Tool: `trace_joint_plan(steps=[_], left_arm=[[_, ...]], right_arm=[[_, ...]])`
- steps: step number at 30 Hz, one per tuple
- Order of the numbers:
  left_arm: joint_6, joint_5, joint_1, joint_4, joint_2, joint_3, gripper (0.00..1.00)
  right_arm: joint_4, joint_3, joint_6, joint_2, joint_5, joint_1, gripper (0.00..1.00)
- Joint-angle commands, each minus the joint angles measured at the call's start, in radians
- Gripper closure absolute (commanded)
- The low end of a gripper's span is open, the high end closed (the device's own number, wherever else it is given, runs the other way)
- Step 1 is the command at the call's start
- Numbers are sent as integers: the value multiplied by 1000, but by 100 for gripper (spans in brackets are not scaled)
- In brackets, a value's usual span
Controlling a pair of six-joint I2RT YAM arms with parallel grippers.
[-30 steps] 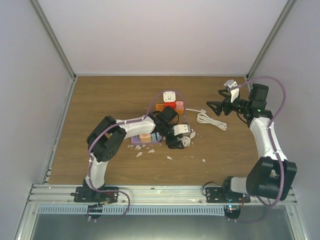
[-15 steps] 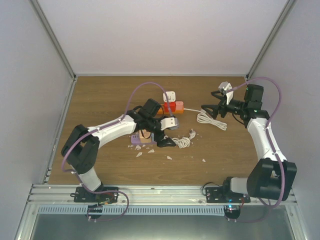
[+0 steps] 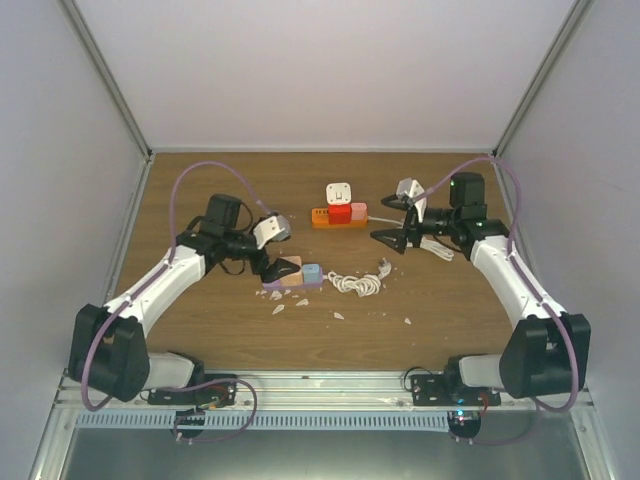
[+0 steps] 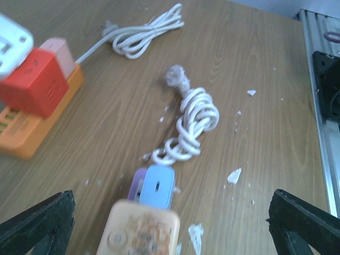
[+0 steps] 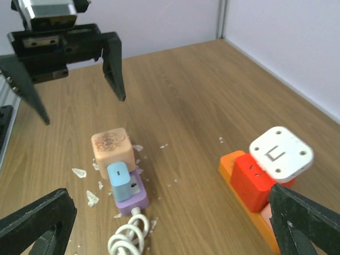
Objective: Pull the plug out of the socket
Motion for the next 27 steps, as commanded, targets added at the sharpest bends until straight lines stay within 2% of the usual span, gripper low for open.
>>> trace_joint_plan(steps=[1, 3, 14, 22, 27], left_arm=[[79, 67, 73, 21, -76, -92, 1], [130, 61, 79, 17, -97, -130, 1], [174, 45, 91, 88, -117, -219, 1], [181, 16, 92, 107, -112, -226, 1], [172, -29, 98, 141, -128, -250, 1]], right_arm=[[31, -72, 3, -36, 8, 42, 0], [58, -103, -12, -46, 34, 69, 0], [66, -86, -197, 105, 239, 315, 0], [81, -5, -257, 255, 319, 406, 1], [79, 38, -280, 337, 340, 447, 5]])
